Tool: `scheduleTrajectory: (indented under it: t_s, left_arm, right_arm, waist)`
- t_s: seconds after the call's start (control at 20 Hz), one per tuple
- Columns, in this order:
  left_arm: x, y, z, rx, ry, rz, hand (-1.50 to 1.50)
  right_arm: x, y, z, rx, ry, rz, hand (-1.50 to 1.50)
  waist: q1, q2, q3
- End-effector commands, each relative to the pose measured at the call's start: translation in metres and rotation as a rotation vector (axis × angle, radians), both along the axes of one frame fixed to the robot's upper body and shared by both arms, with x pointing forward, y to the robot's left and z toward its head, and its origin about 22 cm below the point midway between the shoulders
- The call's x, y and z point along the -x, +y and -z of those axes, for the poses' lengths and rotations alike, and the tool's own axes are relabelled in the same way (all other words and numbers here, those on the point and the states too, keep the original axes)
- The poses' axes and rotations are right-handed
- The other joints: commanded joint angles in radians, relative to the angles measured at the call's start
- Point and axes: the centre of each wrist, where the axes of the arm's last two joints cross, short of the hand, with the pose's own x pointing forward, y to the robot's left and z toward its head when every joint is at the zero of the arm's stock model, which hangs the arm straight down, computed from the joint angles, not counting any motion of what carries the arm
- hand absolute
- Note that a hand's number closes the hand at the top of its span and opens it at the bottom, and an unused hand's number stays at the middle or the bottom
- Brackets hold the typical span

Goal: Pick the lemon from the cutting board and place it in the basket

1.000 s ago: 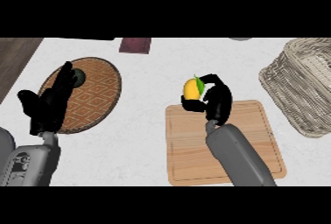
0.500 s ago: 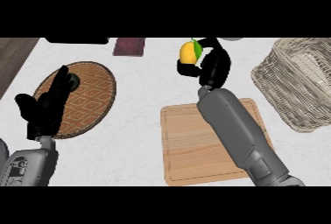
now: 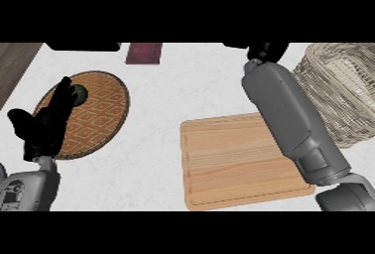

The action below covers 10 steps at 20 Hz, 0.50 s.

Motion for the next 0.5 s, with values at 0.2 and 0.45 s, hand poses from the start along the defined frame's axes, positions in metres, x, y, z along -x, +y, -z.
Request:
scheduleTrajectory:
  t_s: [0.2,0.45]
  left_arm:
    - [-0.002,-0.008,-0.009,-0.005,-0.01,0.017,0.0]
    - [-0.008,0.005,-0.007,0.0,-0.006,0.012,0.0]
  right_arm:
    - [-0.028,-0.06,-0.059,-0.004,-0.004,0.18,1.5]
    - [-0.03,-0.081,-0.04,0.077,0.062,0.224,1.5]
  waist:
    - [0.012,0.006,0.0]
    - [0.003,0.005,0.0]
